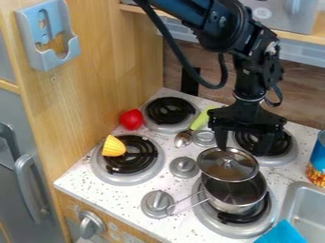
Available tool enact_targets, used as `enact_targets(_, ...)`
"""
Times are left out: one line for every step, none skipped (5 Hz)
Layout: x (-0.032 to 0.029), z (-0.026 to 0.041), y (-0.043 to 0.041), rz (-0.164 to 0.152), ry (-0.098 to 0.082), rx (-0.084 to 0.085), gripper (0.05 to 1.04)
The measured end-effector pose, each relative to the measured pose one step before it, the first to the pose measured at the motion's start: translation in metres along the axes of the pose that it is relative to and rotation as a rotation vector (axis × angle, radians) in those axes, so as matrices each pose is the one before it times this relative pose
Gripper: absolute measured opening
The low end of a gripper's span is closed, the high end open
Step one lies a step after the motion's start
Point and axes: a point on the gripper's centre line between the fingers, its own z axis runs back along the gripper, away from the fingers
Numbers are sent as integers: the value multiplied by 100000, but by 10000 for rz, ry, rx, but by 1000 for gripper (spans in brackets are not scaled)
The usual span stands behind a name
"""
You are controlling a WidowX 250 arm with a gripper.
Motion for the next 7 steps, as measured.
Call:
enact_targets(-685, -1451, 406, 9, 385, 226, 1002)
enact_targets(-91, -1322, 1221, 320, 754, 127, 1002)
enact_targets(1253, -1131, 630, 231, 804, -89, 1002)
enact_targets(1375, 157, 12, 118, 312, -154, 1002)
enact_targets(802, 450, 599, 230, 12, -14, 1002)
enact_targets(310, 202, -8, 6, -3, -33, 1002)
enact_targets(-37, 19, 135, 92, 110, 86, 1002)
